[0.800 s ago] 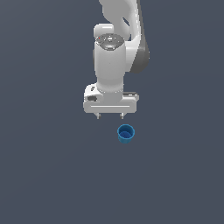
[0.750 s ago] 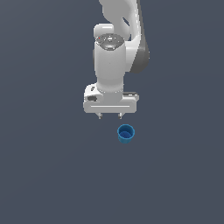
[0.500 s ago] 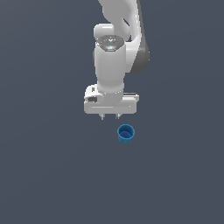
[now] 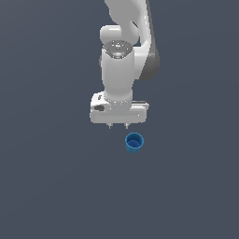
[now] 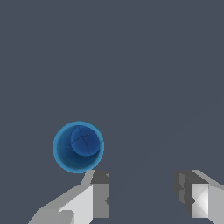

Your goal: Pick up the object and move it to a goal position.

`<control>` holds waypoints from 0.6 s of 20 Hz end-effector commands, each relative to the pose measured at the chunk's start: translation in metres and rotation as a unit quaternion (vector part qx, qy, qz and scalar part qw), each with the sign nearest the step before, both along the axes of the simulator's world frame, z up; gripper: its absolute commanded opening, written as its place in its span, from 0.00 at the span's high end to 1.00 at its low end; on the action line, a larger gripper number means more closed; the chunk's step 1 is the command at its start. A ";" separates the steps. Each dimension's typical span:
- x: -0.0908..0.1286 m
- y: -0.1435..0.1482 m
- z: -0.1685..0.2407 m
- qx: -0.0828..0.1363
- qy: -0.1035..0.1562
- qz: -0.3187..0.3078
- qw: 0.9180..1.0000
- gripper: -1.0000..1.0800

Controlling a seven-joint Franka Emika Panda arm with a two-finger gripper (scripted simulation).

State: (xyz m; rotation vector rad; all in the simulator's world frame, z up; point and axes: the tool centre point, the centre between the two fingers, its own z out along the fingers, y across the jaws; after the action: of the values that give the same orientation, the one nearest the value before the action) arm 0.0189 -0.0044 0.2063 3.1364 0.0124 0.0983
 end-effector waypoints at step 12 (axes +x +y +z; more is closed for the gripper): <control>0.022 0.009 -0.023 0.039 0.059 -0.102 0.992 0.38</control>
State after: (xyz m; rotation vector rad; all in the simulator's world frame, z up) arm 0.0380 0.0029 0.1873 3.1873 -0.2648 -0.0576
